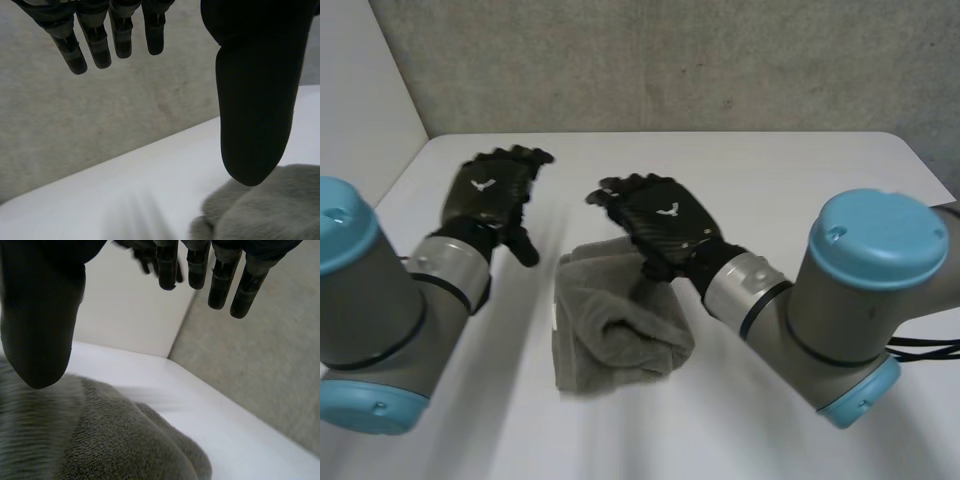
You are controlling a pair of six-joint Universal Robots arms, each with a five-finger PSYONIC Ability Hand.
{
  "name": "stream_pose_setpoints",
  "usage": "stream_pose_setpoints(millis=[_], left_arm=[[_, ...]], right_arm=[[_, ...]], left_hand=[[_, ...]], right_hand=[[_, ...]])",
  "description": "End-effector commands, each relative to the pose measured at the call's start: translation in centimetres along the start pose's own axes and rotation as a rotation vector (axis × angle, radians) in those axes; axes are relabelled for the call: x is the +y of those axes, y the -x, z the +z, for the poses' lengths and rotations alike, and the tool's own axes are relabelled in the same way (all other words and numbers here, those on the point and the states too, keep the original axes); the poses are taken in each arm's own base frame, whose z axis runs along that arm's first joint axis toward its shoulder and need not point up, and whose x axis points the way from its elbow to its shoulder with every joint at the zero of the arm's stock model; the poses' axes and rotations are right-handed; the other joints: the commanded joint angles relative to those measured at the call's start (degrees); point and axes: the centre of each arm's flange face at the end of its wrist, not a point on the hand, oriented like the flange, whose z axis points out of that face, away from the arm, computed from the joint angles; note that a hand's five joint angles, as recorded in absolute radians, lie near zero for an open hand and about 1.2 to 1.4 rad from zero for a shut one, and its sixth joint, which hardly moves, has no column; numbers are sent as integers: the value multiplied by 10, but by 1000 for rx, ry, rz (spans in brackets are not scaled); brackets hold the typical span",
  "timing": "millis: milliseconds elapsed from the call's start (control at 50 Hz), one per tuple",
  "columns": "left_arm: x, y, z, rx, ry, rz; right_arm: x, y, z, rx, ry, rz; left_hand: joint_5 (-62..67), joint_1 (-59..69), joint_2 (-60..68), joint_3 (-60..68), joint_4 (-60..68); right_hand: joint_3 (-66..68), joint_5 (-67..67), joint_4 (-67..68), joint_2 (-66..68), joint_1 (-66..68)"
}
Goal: Fold the towel.
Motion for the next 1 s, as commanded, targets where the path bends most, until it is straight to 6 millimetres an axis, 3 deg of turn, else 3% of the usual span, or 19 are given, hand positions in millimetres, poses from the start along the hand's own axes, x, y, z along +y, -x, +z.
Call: stream_pose_setpoints(millis=[20, 260, 380, 440, 460, 480, 500, 520, 540, 560, 580, 600, 620, 640, 660, 680, 720, 820, 1000], left_arm=[[33, -23, 3, 63, 89, -40], [110, -46, 1, 116, 303, -13], [110, -43, 4, 104, 312, -7], [95, -43, 6, 103, 280, -9], [75, -42, 7, 104, 228, -16], [54, -40, 7, 100, 175, -23], [53, -40, 7, 100, 175, -23], [31, -38, 7, 95, 116, -30], [8, -36, 6, 93, 50, -37], [8, -36, 6, 93, 50, -37], [-17, -35, 4, 92, -18, -46], [-17, -35, 4, 92, -19, -46], [-42, -33, 0, 90, -81, -53], [-65, -29, -7, 83, -129, -59], [-65, -29, -7, 83, -129, -59], [-87, -23, -13, 68, -165, -65], [-106, -14, -18, 44, -187, -69], [-122, 4, -26, -24, -140, -69], [-126, 13, -25, -81, -137, -67]], right_arm=[[29, -17, 0, 50, 150, 141], [85, -21, 3, 90, 347, 202], [86, -21, 4, 93, 348, 198], [71, -26, 4, 107, 310, 184], [50, -31, 2, 125, 259, 165], [50, -31, 2, 125, 258, 165], [27, -36, -2, 153, 203, 150], [27, -36, -2, 154, 202, 149], [3, -47, -8, 197, 142, 130], [-20, -59, -14, 247, 85, 112], [-21, -59, -14, 248, 84, 112], [-41, -68, -22, 290, 31, 93], [-65, -77, -30, 342, -31, 68], [-66, -77, -30, 343, -32, 68], [-86, -83, -39, 387, -85, 49], [-102, -92, -48, 443, -125, 30], [-113, -102, -56, 497, -153, 16], [-132, -123, -77, 620, -128, -15], [-131, -128, -79, 646, -81, -34]], left_hand=[[39, 20, 20, 19, 19], [41, 21, 22, 21, 21], [41, 21, 22, 21, 21], [39, 20, 20, 19, 19], [36, 16, 16, 16, 16], [34, 15, 15, 14, 14], [34, 15, 15, 14, 14], [31, 11, 11, 11, 11], [28, 8, 8, 7, 8], [28, 8, 8, 7, 8], [26, 6, 6, 6, 6], [26, 6, 6, 6, 6], [26, 6, 6, 6, 6], [26, 6, 6, 6, 6], [26, 6, 6, 6, 6], [26, 6, 6, 6, 6], [26, 6, 6, 6, 6], [24, 4, 5, 4, 4], [26, 6, 6, 6, 6]], right_hand=[[-36, -35, -45, -39, -33], [-36, -35, -45, -39, -33], [-36, -35, -45, -39, -33], [-36, -35, -45, -39, -33], [-36, -35, -45, -39, -33], [-36, -35, -45, -39, -33], [-36, -35, -45, -39, -33], [-36, -35, -45, -39, -33], [-36, -35, -45, -39, -33], [-36, -35, -45, -39, -33], [-36, -35, -45, -39, -33], [-36, -35, -45, -39, -33], [-36, -35, -45, -39, -33], [-36, -35, -45, -39, -33], [-36, -35, -45, -39, -33], [-36, -35, -45, -39, -33], [-36, -35, -45, -39, -33], [-36, -35, -45, -39, -33], [-36, -35, -45, -39, -33]])
